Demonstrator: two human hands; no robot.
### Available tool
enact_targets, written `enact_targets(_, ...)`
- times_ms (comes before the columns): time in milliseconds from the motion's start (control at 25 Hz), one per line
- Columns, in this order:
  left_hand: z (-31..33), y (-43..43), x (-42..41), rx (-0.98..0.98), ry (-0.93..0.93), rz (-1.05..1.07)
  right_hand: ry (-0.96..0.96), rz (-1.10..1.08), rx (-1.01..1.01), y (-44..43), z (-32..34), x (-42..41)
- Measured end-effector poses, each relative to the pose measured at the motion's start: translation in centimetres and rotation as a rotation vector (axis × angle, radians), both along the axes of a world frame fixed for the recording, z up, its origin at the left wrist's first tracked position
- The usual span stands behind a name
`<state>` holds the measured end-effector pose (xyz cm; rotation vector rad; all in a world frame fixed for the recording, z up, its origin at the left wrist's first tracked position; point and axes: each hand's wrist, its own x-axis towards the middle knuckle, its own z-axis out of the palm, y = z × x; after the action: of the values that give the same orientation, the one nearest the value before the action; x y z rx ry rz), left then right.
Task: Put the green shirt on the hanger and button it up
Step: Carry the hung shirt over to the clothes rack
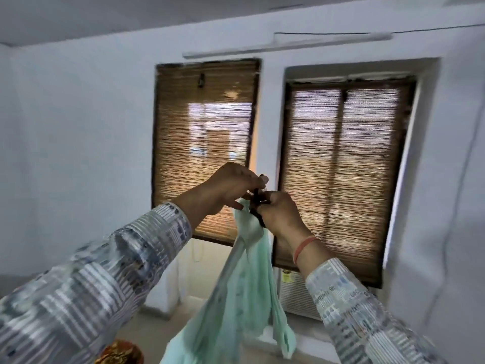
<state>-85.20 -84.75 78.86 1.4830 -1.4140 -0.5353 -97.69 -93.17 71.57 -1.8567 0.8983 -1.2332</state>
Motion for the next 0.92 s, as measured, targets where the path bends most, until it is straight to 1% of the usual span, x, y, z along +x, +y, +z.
enact_targets(160, -1.1, -7.6, -8.7, -0.062, 0.051, -0.122, -0.167, -0.071, 0.133, -5.1, -0.3, -9.2)
enact_targets(360, -2.9, -19.5, -20.7, -0.003, 0.155, -0.346, -0.281, -0.250, 0.188, -12.7, -1.2, -21.9)
enact_targets(520, -4.1, -29.1, -31.6, -0.050, 0.141, -0.539, -0.280, -0.453, 0.129, -20.0, -1.7, -32.6)
enact_targets(720, -2.8, -39.3, -44.6, -0.095, 0.146, -0.762, -0.382, -0.634, 0.102, -26.4, -0.4, -45.1)
enact_targets(880, -2.4, -43.1, -55.1, -0.103, 0.154, -0.928, -0.417, -0.793, 0.058, -28.1, 0.2, -54.5)
enact_targets(920, -2.6, -44.0, -59.8, -0.097, 0.158, -0.989, -0.420, -0.872, 0.038, -28.3, 0.3, -58.6)
